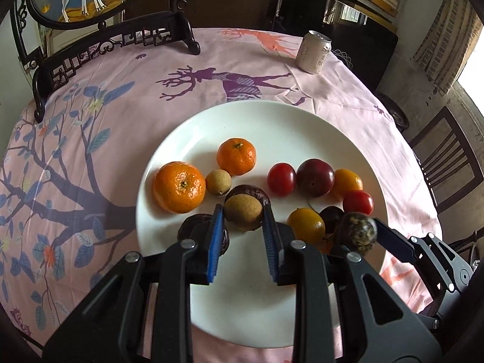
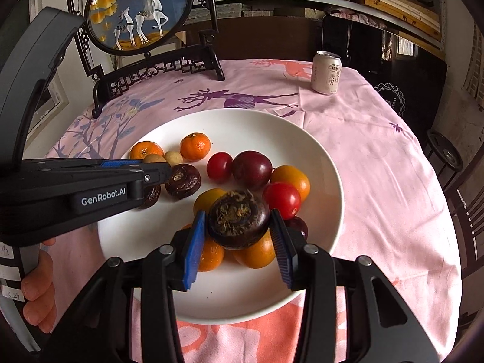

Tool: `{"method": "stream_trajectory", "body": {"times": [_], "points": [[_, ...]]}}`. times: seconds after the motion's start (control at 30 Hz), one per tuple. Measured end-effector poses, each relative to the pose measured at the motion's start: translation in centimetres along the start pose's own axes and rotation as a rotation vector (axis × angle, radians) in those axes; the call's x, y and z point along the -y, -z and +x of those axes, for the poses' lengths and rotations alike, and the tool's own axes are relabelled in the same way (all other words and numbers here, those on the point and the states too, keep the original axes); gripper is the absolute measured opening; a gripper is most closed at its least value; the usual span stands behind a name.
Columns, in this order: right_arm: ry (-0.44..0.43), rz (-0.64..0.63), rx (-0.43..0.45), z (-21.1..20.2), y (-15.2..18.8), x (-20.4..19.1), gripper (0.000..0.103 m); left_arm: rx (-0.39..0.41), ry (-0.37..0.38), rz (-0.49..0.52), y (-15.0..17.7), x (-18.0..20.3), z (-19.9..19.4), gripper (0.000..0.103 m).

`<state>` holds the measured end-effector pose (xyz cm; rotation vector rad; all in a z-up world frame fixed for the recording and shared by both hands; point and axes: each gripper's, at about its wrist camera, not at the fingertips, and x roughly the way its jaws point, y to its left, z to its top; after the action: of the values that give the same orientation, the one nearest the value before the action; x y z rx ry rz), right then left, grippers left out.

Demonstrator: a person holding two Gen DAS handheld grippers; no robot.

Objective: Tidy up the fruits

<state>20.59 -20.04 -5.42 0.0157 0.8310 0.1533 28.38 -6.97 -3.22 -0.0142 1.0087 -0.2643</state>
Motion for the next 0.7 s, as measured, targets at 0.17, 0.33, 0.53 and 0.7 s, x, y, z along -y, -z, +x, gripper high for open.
{"method": "stream_trajectory", "body": {"times": [0.17, 0.33, 0.53, 0.7], "points": [[0.047, -0.016, 0.022, -2.8, 0.9, -0.2, 0.065, 0.076, -0.033, 0.0, 1.9, -0.8, -3.0, 0.094], [0.068, 0.016, 0.016, -6.4, 4.9, 0.0, 0.066, 0.158, -0.06, 0.009, 6.6, -1.1, -8.3, 0.1], [0.102, 0.028, 0.017, -9.4, 9.5, -0.7, 0.066, 0.207, -0.125, 0.042, 13.3, -0.3, -12.5, 0.1], [0.099, 0.023, 0.042, -11.4, 10.5, -1.4, 0.066, 0.219, -0.145, 0.073, 16.1, 0.3, -13.8, 0.1]]}}
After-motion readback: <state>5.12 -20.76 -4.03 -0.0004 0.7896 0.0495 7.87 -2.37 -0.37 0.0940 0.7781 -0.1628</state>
